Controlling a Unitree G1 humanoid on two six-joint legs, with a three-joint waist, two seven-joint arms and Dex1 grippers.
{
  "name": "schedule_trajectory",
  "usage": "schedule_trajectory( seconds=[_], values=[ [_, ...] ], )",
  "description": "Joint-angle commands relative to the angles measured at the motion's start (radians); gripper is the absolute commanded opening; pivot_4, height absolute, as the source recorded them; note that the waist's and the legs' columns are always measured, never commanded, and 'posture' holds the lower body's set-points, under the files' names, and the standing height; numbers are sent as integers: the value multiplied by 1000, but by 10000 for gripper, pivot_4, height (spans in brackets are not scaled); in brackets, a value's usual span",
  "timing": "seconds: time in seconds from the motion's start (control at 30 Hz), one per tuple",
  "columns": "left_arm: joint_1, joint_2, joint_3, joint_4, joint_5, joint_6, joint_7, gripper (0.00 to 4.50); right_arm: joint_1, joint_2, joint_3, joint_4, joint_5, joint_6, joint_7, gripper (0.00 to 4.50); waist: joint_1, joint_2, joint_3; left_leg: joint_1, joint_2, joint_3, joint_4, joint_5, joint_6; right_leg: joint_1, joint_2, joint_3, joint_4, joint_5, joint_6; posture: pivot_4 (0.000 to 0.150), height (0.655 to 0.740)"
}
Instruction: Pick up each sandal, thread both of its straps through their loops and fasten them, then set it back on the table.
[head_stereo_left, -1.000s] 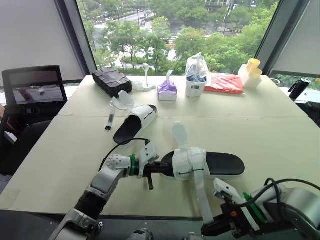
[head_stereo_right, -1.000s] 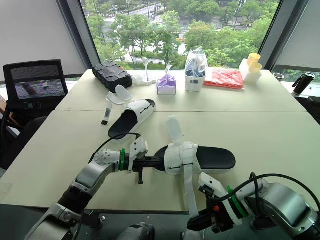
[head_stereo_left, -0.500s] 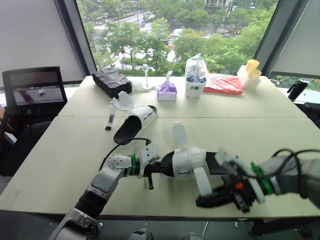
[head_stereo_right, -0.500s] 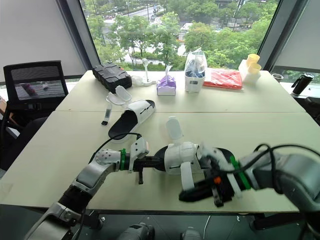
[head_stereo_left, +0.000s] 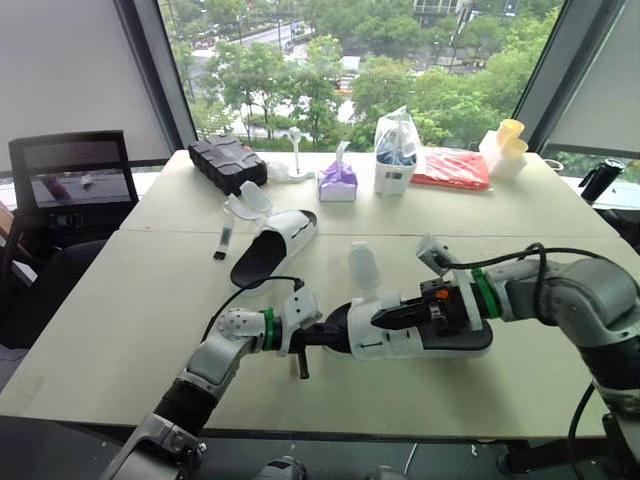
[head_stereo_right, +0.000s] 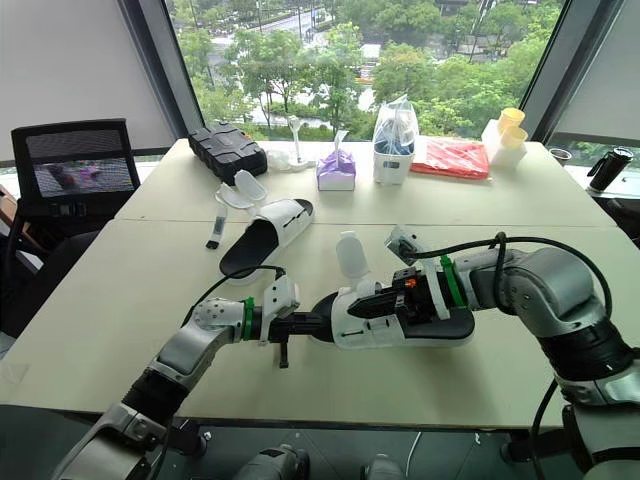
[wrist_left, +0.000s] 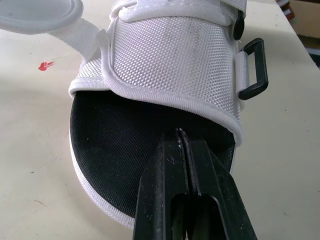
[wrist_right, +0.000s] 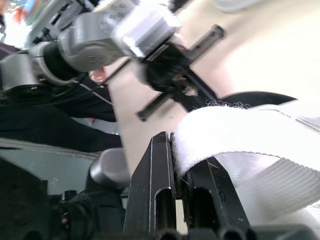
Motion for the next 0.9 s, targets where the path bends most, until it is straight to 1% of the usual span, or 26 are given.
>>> schedule_trajectory(
  seconds=[0.03,0.13,0.17,0.23,0.3,0.33,0.37,0.5,0.9],
  values=[
    [31,10,-37,76,67,29,25,0,-4,22,0,78,-84,-64,-1,459,-1,0,0,1,0,0,0,0,0,1,0,0,0,0,0,1500,7400],
    [38,12,-37,68,65,31,27,0,-3,39,-6,106,-114,-75,-2,11013,-1,0,0,2,0,0,0,0,0,2,0,0,0,0,0,1500,7400],
    [40,13,-37,64,65,32,28,0,-3,44,-8,113,-122,-76,-5,15788,-1,0,0,3,0,0,0,0,0,2,0,0,0,0,0,1500,7400],
    [43,14,-37,59,65,33,29,0,-4,52,-6,129,-141,-85,-3,27002,-2,0,0,4,0,0,0,0,0,2,0,0,0,0,0,1500,7400],
    [45,15,-38,56,65,35,29,0,-7,61,-7,150,-159,-91,-9,36862,-2,0,0,5,0,0,0,0,0,2,0,0,0,0,0,1500,7400],
    [44,14,-38,56,65,35,29,0,-10,67,-7,164,-171,-98,-15,42512,-3,0,0,6,0,0,0,0,0,3,0,0,0,0,0,1500,7400],
    [44,14,-38,55,64,36,30,0,-15,74,-9,179,-182,-105,-20,44227,-3,0,0,6,0,0,0,0,0,4,0,0,0,0,0,1500,7400],
    [44,16,-38,52,64,36,30,0,-49,106,-14,261,-226,-127,-35,44227,-3,0,0,8,0,0,0,0,0,6,0,0,0,0,0,1500,7400],
    [46,16,-38,46,63,41,29,0,-141,189,43,488,-435,-274,-11,44227,-3,0,0,8,0,0,-2,0,0,4,1,0,0,0,1,1500,7400]
  ],
)
